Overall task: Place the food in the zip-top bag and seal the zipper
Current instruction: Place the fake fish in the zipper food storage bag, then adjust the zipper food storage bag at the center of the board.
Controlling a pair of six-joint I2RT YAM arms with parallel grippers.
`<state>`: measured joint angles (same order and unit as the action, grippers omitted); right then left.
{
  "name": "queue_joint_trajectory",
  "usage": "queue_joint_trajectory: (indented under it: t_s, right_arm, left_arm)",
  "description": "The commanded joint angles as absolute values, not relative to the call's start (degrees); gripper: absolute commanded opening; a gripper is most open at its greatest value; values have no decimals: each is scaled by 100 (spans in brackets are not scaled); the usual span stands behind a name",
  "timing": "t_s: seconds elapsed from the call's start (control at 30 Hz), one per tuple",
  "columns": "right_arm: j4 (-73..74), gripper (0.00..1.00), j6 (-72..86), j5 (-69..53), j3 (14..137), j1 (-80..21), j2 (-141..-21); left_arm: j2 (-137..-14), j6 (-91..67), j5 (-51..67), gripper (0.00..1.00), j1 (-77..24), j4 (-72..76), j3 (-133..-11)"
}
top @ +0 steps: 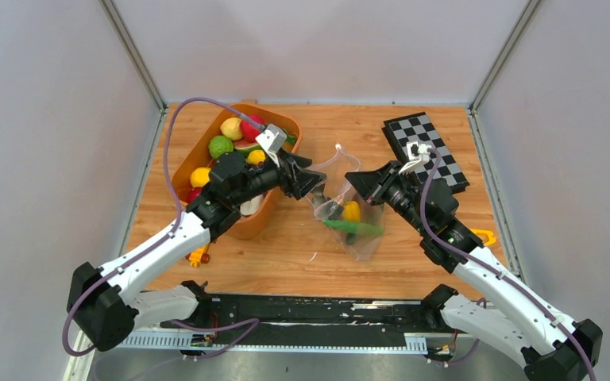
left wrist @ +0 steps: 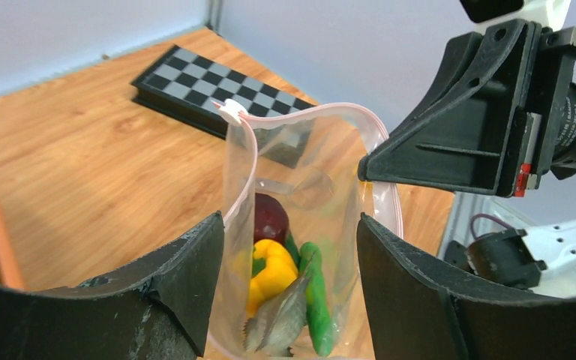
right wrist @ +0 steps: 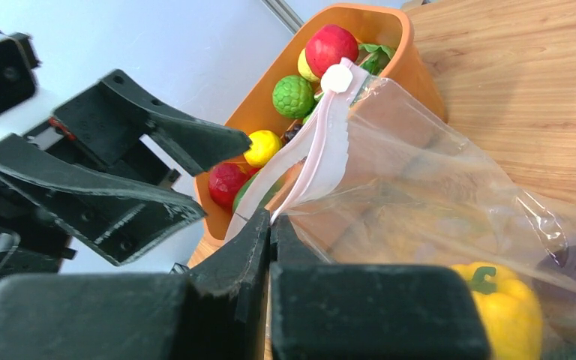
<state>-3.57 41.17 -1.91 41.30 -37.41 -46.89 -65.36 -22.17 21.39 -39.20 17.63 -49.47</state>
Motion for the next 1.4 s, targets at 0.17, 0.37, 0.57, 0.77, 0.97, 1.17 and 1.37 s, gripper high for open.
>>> queue_joint_trajectory:
  t_s: [0.17, 0.37, 0.57, 0.77, 0.97, 1.17, 1.37]
  right_arm:
    - [-361, 0, 3817, -185, 4427, -3722, -4654]
    - [-380, 0, 3831, -184, 4422, -3721, -4681]
    - [-428, 0, 3841, -307, 4429, -3726, -4738]
    - [-447, 0, 3811, -440, 4459, -3726, -4758]
    - [-461, 0, 3776, -513, 4443, -3725, -4766]
    - [-73, 0, 3752, -150, 4570, -3724, -4889]
    - [751, 0, 3309, 1066, 4881, -3721, -4568]
  left_arm:
    - [-6180, -1196, 774, 76, -3911, -753, -5931]
    - [-6347, -1525, 1253, 72, -3909, -1268, -5906]
    - [-6427, -1645, 1102, 67, -3911, -1176, -5799]
    - [-6787, -1666, 1266, 54, -3912, -1027, -5913]
    - [-6947, -1869, 1248, 32, -3911, -784, -5862]
    - [-6877, -1758, 1698, 0, -3911, -1179, -6525]
    - [-6244, -1945, 1796, 0, -3911, -893, -6946]
